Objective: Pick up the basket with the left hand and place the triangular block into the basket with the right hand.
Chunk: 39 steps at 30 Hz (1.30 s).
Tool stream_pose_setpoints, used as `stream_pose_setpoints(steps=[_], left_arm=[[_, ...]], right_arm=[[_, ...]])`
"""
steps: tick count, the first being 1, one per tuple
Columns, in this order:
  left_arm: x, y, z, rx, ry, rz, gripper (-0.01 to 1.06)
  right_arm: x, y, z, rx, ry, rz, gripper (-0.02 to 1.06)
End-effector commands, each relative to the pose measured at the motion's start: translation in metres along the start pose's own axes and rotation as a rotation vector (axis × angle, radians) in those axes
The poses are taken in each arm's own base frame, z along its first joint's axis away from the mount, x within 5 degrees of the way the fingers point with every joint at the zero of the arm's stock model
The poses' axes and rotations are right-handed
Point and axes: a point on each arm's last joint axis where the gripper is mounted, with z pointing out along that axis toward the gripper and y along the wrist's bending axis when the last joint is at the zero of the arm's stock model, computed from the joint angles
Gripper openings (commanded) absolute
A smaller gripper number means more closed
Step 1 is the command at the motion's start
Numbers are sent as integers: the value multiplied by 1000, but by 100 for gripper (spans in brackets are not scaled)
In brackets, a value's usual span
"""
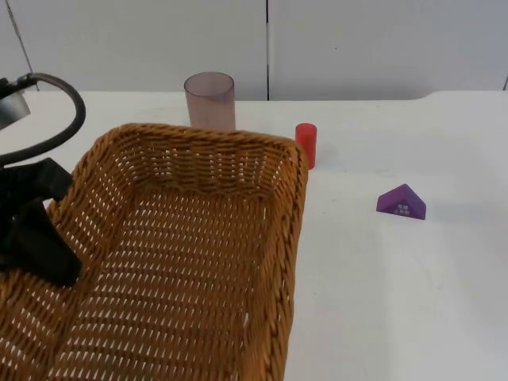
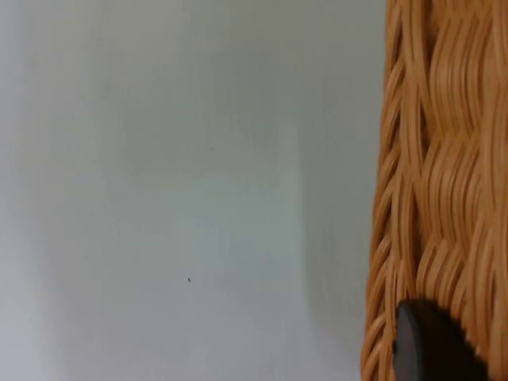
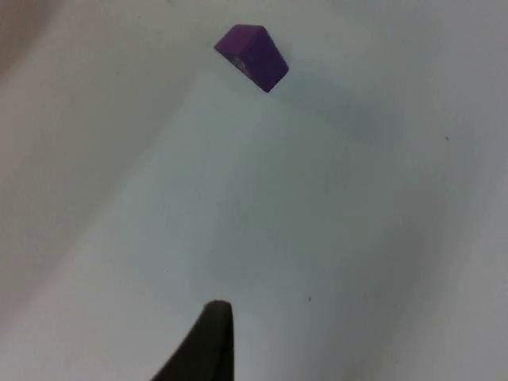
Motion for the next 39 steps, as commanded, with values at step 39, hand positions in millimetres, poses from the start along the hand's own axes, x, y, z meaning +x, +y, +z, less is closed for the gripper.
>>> stream_pose_setpoints(steps=[39], left_arm=[[-4,1,-1,-8,-47,-35,0]], right_arm=[[-72,14,261,-192,273,-622,98]])
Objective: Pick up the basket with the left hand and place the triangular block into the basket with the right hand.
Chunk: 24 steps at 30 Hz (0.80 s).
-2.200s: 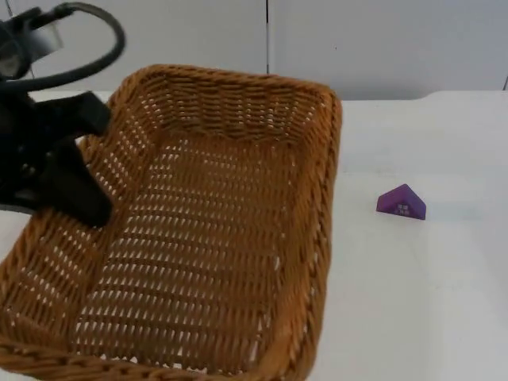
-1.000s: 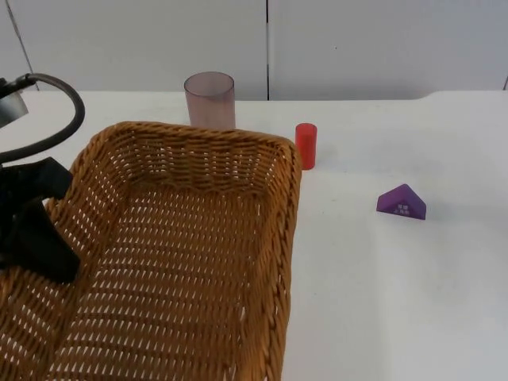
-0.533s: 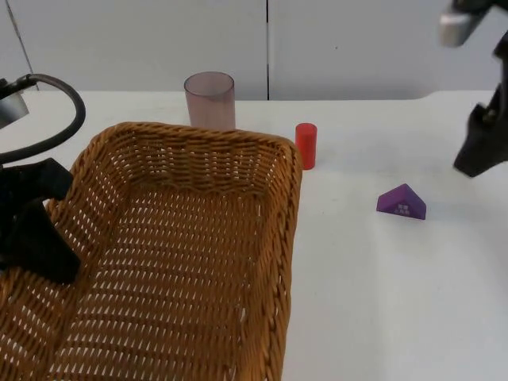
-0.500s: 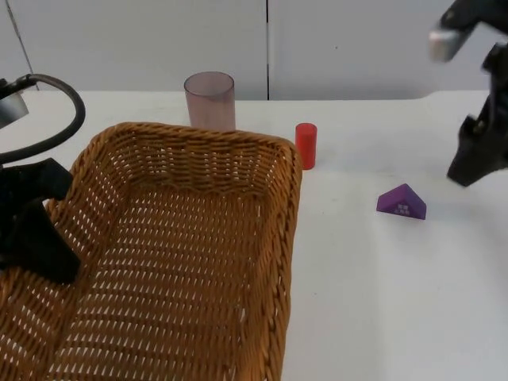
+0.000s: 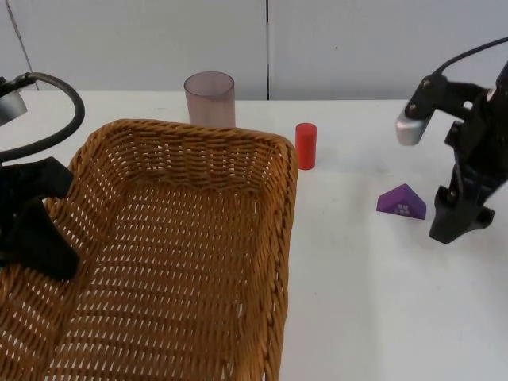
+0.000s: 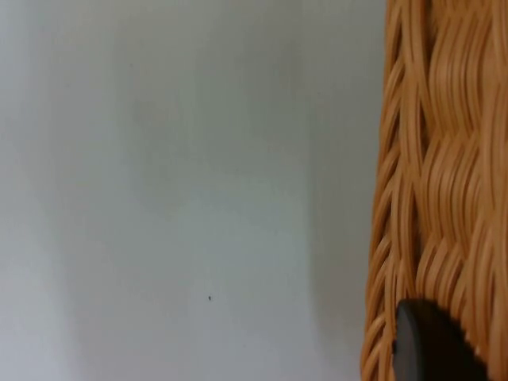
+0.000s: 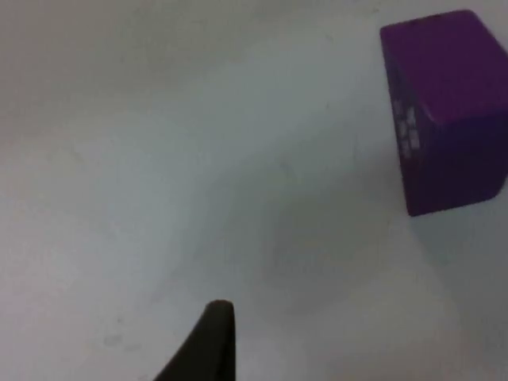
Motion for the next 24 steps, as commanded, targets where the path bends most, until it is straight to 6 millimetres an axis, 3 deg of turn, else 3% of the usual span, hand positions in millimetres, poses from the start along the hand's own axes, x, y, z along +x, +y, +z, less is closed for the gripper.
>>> stream_pose_setpoints(steps=[1,10,14,19,22,24], left_arm=[[-1,-2,-1,19,-10,-23,0],[-1,-2,-1,23,-13,-27,0],[-1,-2,-1,23,-13,-27,0],[-1,-2,-1,23,-13,-27,0],[-1,-2,-1,23,-13,-27,0],[-1,-2,-1,22,-14,-27,0]], right_arm=[[-7,0,0,29,-29,-51,98],[-26,-6,16,39,-44,-128,96],[-30,-10,31,6,-21,-127,84],[-30,-10,39,1,-16,-126,82],[-31,-9,43,3,-27,-121,64],[-33,-7,44,4,-31,-126,42]])
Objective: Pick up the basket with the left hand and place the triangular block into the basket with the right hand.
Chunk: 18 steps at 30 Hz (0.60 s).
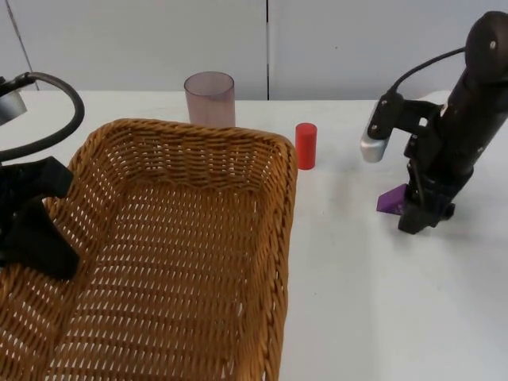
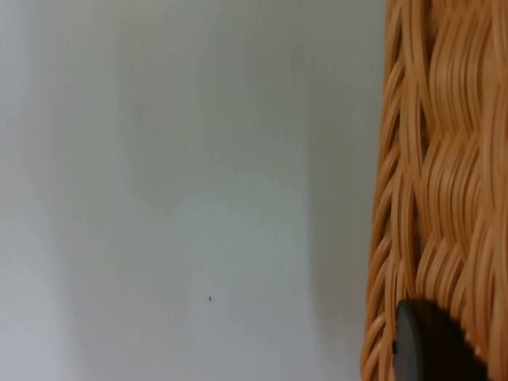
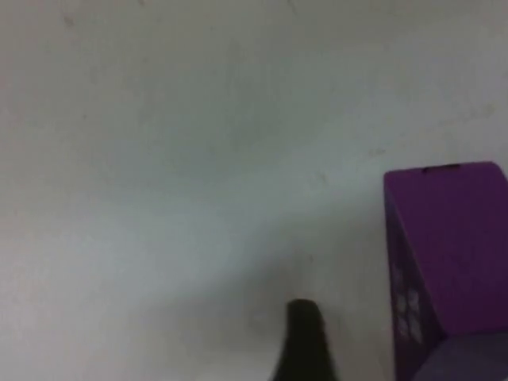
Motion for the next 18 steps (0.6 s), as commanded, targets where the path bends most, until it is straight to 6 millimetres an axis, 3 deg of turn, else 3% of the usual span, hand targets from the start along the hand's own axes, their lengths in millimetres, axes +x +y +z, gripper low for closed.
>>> stream_pose_setpoints(steps=[1,4,7,11,12,16,18], left_arm=[[-1,-2,-1,22,-14,-27,0],[-1,-2,-1,22,-14,-27,0],[-1,-2,-1,22,-14,-27,0],[-1,-2,-1,22,-14,-27,0],[-1,-2,-1,22,-14,-27,0],[-1,-2,-1,21,-16,-27,0],[-1,-2,-1,21,-16,-27,0]], right_arm=[[-5,2,3,7,-10,-15,42],[-7,2,-3,14,-18,-26,1],[-10,2,-19,12,-32,-3,0],[-16,1,-77,32,-68,178,0],[-16,1,-77,32,-68,178,0],[-28,12,-142,79,-155,381,0],[-30,17,-153,84,-166,391,0]])
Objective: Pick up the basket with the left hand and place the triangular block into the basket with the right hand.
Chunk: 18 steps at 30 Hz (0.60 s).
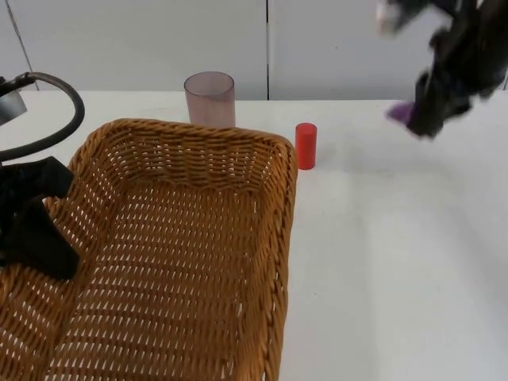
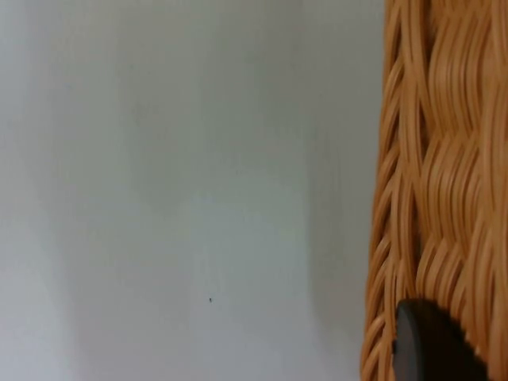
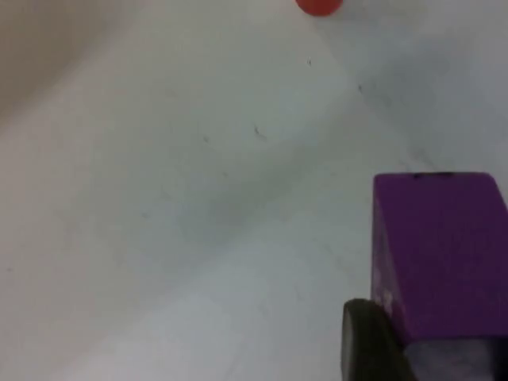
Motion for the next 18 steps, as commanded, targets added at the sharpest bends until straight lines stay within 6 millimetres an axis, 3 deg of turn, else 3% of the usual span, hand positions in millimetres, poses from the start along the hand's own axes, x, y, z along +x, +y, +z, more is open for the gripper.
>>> stream_pose_setpoints(steps=[1,4,11,15,16,18], left_arm=[[-1,-2,-1,21,-16,-25,0],[-1,-2,-1,21,-16,-25,0],[-1,-2,-1,21,-16,-25,0],[-1,-2,-1,21,-16,-25,0],[-1,-2,-1,21,-16,-25,0],[-1,-2,-1,21,-16,-25,0]], right_arm=[[-7,11,-24,9,-21,44,0],[-15,31,-45,40,-29,71,0],[-22,64,-65,53,-9,47,0],[-30,97,-82,23,-43,0,0],[-30,97,-82,23,-43,0,0],[-35,121,-88,-10,-64,-49,0]])
